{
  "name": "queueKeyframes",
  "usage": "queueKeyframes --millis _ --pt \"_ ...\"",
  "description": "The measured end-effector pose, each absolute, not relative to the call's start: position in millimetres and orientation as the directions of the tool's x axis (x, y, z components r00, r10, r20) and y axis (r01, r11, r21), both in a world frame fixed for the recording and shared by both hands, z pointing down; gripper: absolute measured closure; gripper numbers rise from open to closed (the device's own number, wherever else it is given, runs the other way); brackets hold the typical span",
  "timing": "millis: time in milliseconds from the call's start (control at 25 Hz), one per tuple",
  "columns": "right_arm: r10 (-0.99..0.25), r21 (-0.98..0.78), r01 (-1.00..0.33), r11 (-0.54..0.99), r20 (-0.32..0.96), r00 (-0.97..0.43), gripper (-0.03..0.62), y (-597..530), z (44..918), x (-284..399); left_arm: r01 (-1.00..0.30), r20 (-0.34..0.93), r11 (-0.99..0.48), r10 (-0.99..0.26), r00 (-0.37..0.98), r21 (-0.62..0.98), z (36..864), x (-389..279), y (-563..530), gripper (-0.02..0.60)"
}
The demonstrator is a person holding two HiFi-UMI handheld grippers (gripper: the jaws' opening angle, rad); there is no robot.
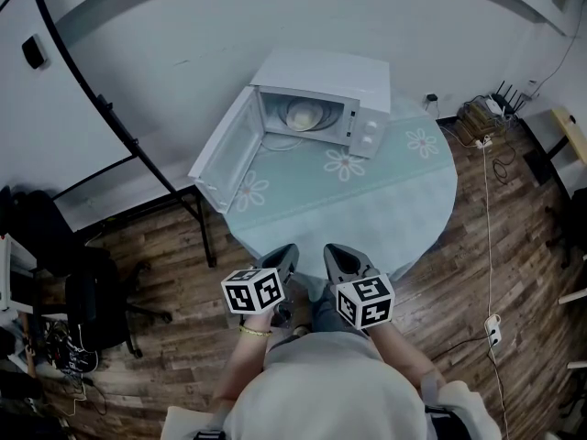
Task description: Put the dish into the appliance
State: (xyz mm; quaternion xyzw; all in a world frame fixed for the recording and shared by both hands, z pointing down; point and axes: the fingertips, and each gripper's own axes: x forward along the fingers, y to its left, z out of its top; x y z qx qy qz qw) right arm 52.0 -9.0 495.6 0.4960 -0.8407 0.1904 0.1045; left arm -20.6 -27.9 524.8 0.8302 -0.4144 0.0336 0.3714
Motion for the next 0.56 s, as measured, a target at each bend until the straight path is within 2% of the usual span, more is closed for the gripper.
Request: queueKeyframes --millis 560 --pt "-0.796 -0.214 -0.874 0.437 0.362 -0.486 0.588 -14.4 494.4 51.9 -0.710 0.359 -0.381 -0.664 0.656 0.593 523.0 -21.4 -31.5 0.569"
